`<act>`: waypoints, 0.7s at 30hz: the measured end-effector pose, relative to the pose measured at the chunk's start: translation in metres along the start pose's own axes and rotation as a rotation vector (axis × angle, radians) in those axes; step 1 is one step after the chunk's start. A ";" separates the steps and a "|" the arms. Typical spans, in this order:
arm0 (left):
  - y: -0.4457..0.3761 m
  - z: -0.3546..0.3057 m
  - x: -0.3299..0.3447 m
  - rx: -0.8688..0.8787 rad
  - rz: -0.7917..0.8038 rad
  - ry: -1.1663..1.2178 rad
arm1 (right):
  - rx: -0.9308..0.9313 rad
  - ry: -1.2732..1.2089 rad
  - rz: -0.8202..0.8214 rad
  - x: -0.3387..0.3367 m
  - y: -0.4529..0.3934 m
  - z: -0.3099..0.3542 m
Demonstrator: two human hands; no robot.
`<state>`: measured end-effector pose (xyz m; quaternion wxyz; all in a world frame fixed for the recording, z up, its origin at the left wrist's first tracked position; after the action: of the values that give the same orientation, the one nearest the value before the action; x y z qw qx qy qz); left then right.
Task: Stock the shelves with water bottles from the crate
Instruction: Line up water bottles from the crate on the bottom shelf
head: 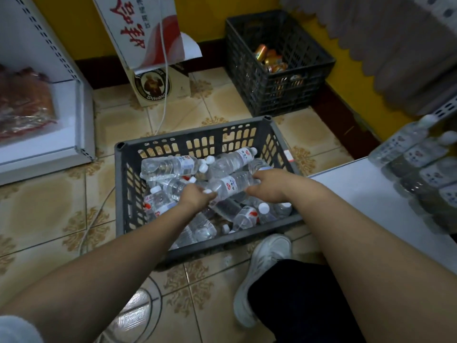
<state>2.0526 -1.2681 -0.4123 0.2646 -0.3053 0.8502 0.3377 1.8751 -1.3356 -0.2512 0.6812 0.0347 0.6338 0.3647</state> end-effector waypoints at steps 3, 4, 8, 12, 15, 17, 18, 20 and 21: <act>0.005 -0.046 -0.028 0.157 -0.132 -0.026 | -0.002 -0.002 -0.042 -0.012 0.003 0.005; 0.009 -0.062 -0.037 0.234 -0.151 -0.039 | -0.002 -0.008 -0.062 -0.016 0.004 0.005; 0.033 -0.111 -0.070 0.485 -0.182 -0.167 | 0.029 -0.075 -0.068 -0.020 0.011 -0.002; 0.066 -0.159 -0.107 0.628 -0.049 -0.040 | 0.026 -0.207 -0.100 -0.029 0.026 -0.014; 0.090 -0.196 -0.137 0.652 0.022 0.150 | 0.045 -0.401 -0.068 -0.029 0.035 -0.016; 0.100 -0.214 -0.155 0.609 0.045 0.341 | 0.015 -0.558 -0.098 -0.033 0.035 -0.012; 0.103 -0.222 -0.160 0.587 0.072 0.443 | -0.013 -0.623 -0.150 -0.040 0.036 -0.011; 0.108 -0.237 -0.169 0.542 0.107 0.591 | -0.042 -0.720 -0.267 -0.062 0.049 -0.012; 0.111 -0.242 -0.173 0.514 0.125 0.639 | -0.050 -0.763 -0.323 -0.072 0.059 -0.013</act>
<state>2.0325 -1.3222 -0.0997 0.0340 -0.2664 0.9631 0.0180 1.8419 -1.3372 -0.1634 0.9163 0.0509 0.3241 0.2296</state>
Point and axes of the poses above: each hand's wrist, its own y-axis away from the middle knuckle, its own x-axis out of the palm, z = x × y, the point moved 7 cm from there along -y, towards the middle knuckle, and after that the axes turned 14 degrees about -z, right-handed, at the moved point
